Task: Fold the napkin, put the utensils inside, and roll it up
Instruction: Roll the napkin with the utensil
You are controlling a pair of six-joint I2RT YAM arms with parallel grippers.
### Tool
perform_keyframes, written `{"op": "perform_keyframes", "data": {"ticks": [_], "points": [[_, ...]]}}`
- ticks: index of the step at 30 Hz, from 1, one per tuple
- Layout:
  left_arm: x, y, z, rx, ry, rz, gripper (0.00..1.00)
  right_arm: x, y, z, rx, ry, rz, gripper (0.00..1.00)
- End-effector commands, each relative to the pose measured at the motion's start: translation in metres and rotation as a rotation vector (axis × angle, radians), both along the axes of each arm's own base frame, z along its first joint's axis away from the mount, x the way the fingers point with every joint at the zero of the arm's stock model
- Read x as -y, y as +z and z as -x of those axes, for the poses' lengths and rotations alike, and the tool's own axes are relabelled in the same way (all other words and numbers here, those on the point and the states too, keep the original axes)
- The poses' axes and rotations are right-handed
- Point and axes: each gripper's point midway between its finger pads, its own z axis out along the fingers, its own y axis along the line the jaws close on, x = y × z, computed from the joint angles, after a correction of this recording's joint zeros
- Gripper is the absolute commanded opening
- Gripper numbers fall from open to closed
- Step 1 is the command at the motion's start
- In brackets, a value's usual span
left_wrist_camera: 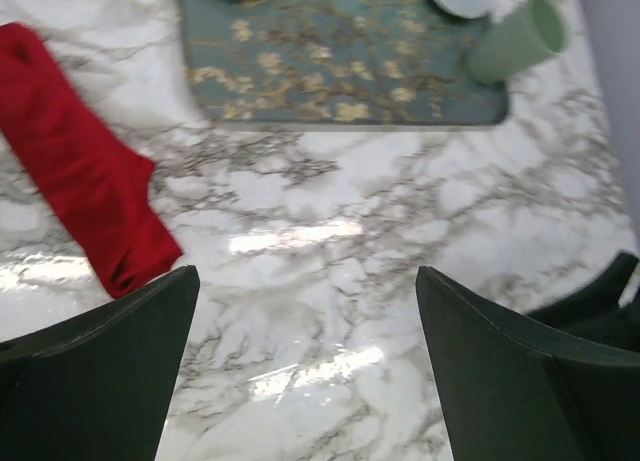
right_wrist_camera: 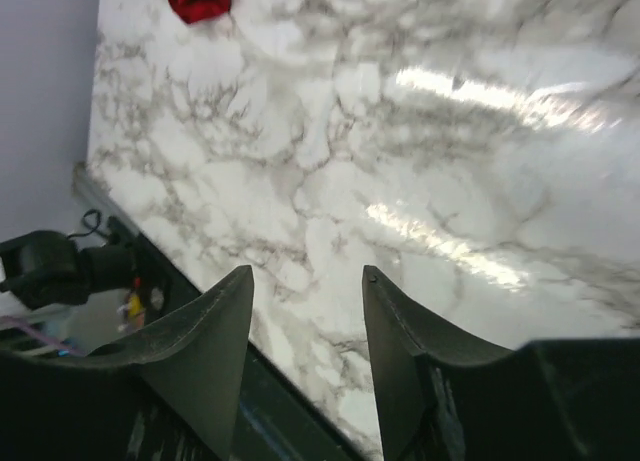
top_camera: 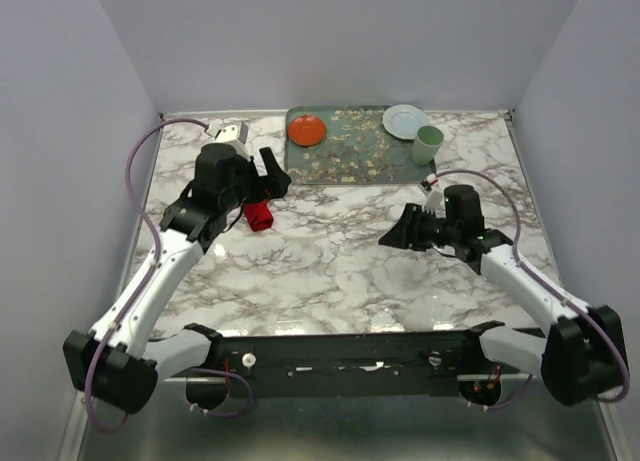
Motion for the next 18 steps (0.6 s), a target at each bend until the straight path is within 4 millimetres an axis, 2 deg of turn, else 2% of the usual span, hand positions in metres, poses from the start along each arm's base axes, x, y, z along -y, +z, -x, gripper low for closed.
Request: {"op": "perform_keyframes", "data": {"ticks": [1, 3, 4, 6, 7, 8, 9, 11, 13, 18], "points": [[0.046, 0.069, 0.036, 0.263, -0.342, 0.172, 0.99, 0.050, 0.052, -0.014, 0.247, -0.136, 0.249, 0.59], [0.050, 0.099, 0.048, 0.352, -0.396, 0.205, 0.99, 0.065, 0.101, -0.015, 0.409, -0.198, 0.275, 0.63], [0.051, 0.109, 0.051, 0.382, -0.405, 0.212, 0.99, 0.072, 0.113, -0.010, 0.440, -0.224, 0.286, 0.65], [0.049, 0.139, 0.062, 0.468, -0.426, 0.228, 0.99, 0.088, 0.155, -0.004, 0.566, -0.297, 0.298, 0.71], [0.048, 0.149, 0.066, 0.498, -0.432, 0.232, 0.99, 0.094, 0.164, 0.001, 0.580, -0.320, 0.314, 0.72], [0.047, 0.161, 0.070, 0.532, -0.434, 0.235, 0.99, 0.099, 0.173, 0.004, 0.609, -0.335, 0.326, 0.77], [0.043, 0.171, 0.075, 0.568, -0.428, 0.235, 0.99, 0.109, 0.191, 0.005, 0.646, -0.389, 0.335, 0.80], [0.040, 0.182, 0.079, 0.601, -0.420, 0.232, 0.99, 0.118, 0.200, 0.012, 0.645, -0.430, 0.348, 0.89], [0.038, 0.187, 0.080, 0.620, -0.420, 0.220, 0.99, 0.125, 0.212, 0.016, 0.658, -0.464, 0.355, 0.91], [0.040, 0.191, 0.078, 0.616, -0.430, 0.215, 0.99, 0.117, 0.214, 0.017, 0.689, -0.426, 0.321, 0.95]]}}
